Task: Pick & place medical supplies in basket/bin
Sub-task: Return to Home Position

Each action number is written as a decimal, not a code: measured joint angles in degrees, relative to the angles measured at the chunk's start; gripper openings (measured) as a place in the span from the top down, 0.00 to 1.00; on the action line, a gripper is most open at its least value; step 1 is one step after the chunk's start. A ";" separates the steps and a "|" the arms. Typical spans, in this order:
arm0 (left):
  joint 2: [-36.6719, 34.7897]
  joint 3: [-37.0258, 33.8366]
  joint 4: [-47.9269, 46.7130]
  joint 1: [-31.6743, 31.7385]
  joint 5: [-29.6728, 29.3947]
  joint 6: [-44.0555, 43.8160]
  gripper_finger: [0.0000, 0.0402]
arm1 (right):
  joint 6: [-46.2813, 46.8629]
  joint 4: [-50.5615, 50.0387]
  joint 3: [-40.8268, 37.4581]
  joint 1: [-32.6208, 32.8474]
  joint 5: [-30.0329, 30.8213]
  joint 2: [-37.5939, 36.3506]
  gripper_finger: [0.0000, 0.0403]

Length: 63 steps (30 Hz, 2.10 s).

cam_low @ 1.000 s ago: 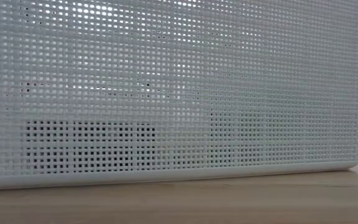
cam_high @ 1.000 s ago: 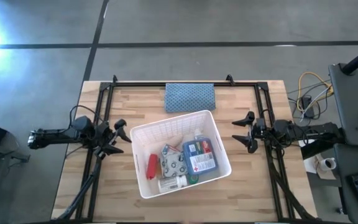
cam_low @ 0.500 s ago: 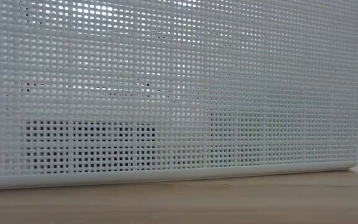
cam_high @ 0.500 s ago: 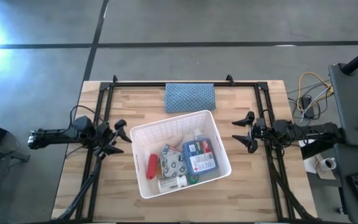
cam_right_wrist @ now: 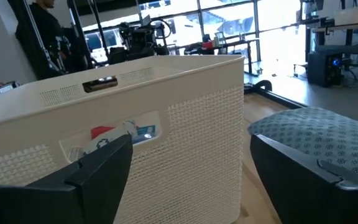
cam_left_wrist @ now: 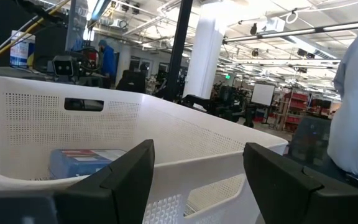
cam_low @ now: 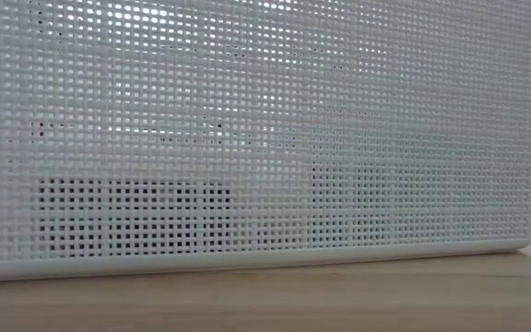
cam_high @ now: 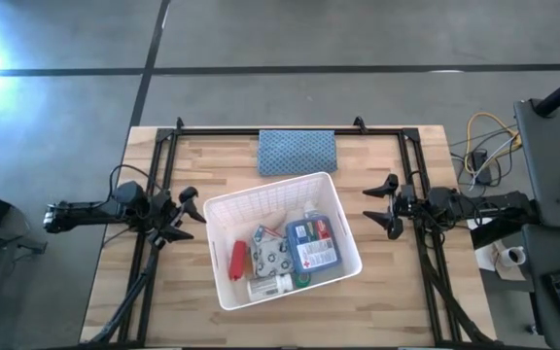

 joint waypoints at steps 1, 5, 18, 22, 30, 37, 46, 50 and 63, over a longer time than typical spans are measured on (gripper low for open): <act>-0.32 0.00 -0.02 -0.01 0.00 0.00 0.43 | 0.02 0.00 -0.01 0.00 -0.02 0.01 0.22; -1.48 0.00 -0.02 -0.01 0.00 0.00 0.43 | 0.02 0.00 -0.01 -0.02 0.00 0.01 0.22; -1.49 -0.02 -0.06 -0.43 -0.25 0.00 0.43 | 0.01 0.00 -0.01 0.00 0.00 0.01 0.20; -1.49 -0.02 -0.31 -1.30 -0.35 -0.02 0.43 | 0.00 0.00 -0.01 0.00 -0.02 -0.01 0.21; -1.49 -0.04 -1.33 -1.28 -5.41 0.02 0.43 | 0.00 0.00 -0.01 0.00 -0.01 0.00 0.22; -1.44 -0.04 -2.24 0.77 -7.74 0.02 0.43 | 0.01 0.00 -0.01 -0.02 -0.01 -0.01 0.20; -1.16 -0.04 -2.76 1.71 -16.82 -0.06 0.43 | 0.01 0.01 -0.01 -0.01 -0.01 -0.01 0.22; -1.08 -0.04 -4.27 1.68 -19.46 -0.04 0.43 | 0.00 0.01 0.01 -0.01 0.00 0.01 0.22; -0.05 0.04 -3.98 1.08 -19.41 -0.04 0.43 | 0.00 0.00 -0.01 -0.02 0.00 -0.01 0.21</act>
